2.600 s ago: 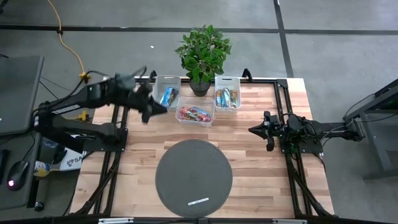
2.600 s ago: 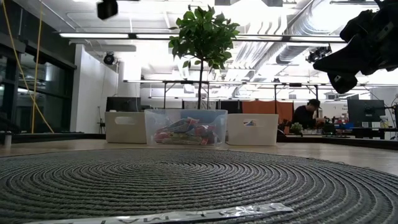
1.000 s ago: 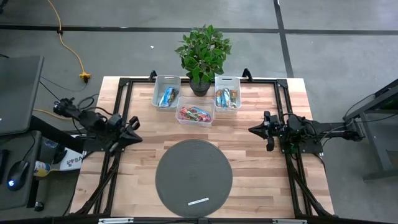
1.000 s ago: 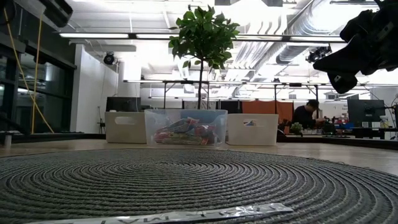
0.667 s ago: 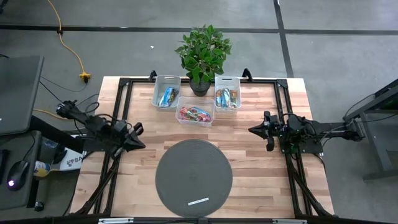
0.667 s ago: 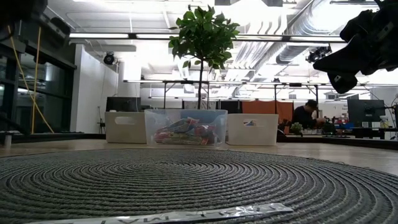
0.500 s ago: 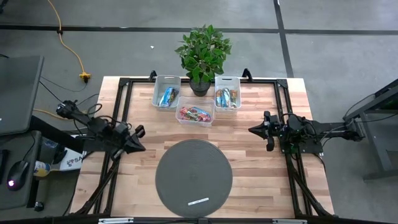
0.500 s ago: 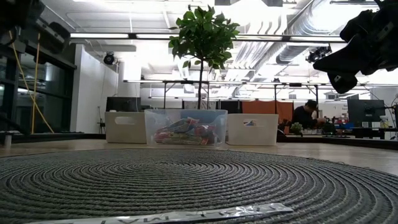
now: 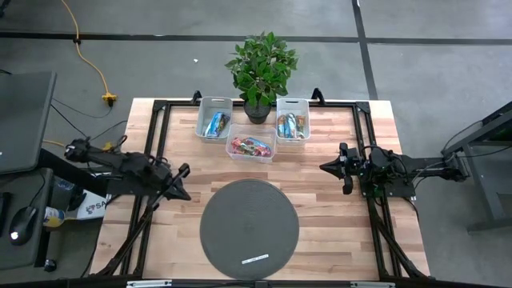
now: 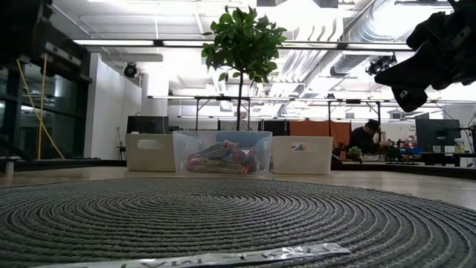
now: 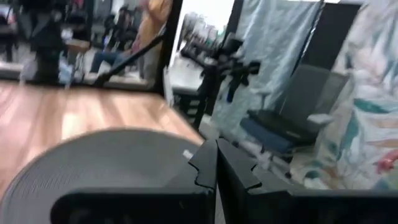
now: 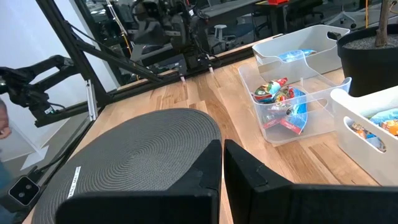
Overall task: Pick and place Granola Bars by type
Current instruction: Return to Home Position
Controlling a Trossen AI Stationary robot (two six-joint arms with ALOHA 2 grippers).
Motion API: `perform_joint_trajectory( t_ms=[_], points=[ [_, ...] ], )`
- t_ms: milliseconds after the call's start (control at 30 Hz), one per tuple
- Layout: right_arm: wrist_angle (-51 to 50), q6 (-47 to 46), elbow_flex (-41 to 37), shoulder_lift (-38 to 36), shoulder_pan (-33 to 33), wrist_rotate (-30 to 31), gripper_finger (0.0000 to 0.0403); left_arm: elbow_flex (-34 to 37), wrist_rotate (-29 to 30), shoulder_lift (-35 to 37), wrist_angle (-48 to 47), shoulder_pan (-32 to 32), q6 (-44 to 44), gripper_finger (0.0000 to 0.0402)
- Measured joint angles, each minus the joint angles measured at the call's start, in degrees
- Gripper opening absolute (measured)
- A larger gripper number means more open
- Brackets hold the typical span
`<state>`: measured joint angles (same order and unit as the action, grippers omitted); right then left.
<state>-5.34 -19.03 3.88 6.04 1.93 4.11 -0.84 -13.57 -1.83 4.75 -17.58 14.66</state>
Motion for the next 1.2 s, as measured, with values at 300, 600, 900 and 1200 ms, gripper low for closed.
perform_joint_trajectory(
  t_ms=[300, 600, 900, 1200],
  points=[
    [0.0, 0.0, 0.0, 0.0, 0.0, 0.01, 0.0, 0.04, 4.25, 0.0, -2.91, 4.28, -5.31, 0.0],
    [0.0, 0.0, 0.0, 0.0, 0.0, 0.01, 0.0, 0.08, 13.89, -0.09, -4.41, 4.46, -8.45, 0.0],
    [0.0, 0.0, 0.0, 0.0, -0.02, -0.01, 0.0, 0.11, 13.12, -0.11, -4.41, 4.45, -8.42, 0.0001],
    [0.0, 0.0, 0.0, 0.0, 0.0, -0.01, 0.0, 0.11, 13.12, -0.11, -4.4, 4.45, -8.4, 0.0001]
  ],
)
